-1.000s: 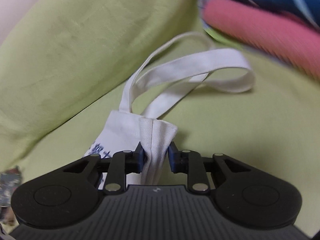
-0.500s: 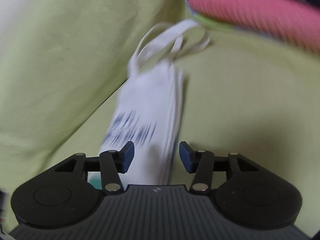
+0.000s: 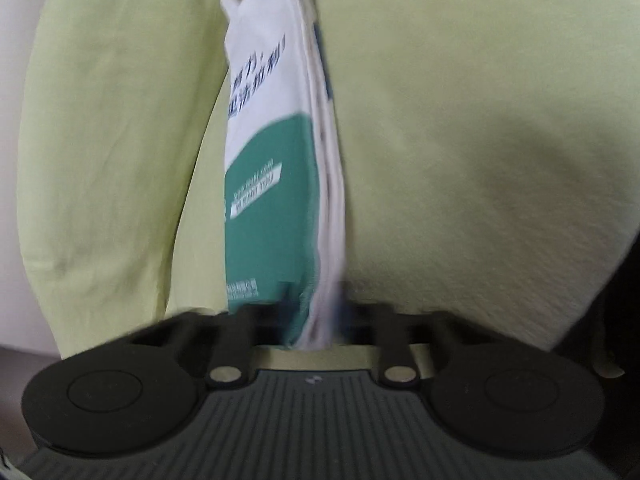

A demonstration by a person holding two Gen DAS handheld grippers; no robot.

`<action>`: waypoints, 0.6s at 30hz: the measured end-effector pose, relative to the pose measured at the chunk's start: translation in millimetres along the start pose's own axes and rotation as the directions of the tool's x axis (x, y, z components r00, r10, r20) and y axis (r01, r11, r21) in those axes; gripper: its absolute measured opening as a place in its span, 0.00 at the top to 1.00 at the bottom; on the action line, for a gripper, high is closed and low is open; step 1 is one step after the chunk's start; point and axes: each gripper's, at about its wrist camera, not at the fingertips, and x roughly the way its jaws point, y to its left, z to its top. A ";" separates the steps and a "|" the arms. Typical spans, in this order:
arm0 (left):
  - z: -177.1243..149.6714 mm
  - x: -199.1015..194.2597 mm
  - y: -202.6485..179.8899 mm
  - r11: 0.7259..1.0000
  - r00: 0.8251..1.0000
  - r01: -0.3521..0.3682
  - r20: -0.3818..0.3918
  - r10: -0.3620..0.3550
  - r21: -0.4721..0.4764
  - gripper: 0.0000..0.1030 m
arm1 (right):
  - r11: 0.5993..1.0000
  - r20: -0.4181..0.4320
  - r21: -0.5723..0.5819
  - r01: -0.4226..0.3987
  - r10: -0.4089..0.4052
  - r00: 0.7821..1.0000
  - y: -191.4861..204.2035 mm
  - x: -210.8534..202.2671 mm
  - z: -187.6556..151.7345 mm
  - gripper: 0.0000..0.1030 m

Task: Fold shopping bag

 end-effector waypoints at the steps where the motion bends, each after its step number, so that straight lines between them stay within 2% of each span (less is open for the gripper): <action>1: -1.4 -1.0 -3.8 1.000 1.000 0.008 -0.004 -0.008 0.005 0.50 | 1.000 -0.003 -0.016 -0.001 0.001 1.000 -0.1 -0.4 0.0 0.90; 6: -8.6 -5.7 -24.5 0.999 0.999 0.034 -0.026 -0.033 0.030 0.51 | 0.991 0.010 -0.125 0.057 -0.056 0.998 0.1 -22.9 2.5 0.91; 11: -17.1 -6.9 -59.3 0.998 0.997 -0.051 -0.060 0.053 0.040 0.51 | 0.980 0.049 -0.150 0.133 -0.127 0.991 -15.1 -51.1 8.0 0.91; 15: -24.0 -8.0 -87.1 0.992 0.989 -0.117 -0.087 0.121 0.050 0.51 | 0.935 0.110 -0.271 0.230 -0.208 0.972 -5.9 -56.7 3.0 0.91; 18: -28.2 -9.0 -105.2 0.984 0.978 -0.173 -0.111 0.178 0.048 0.50 | 0.859 0.175 -0.409 0.307 -0.256 0.951 12.9 -50.8 -11.8 0.84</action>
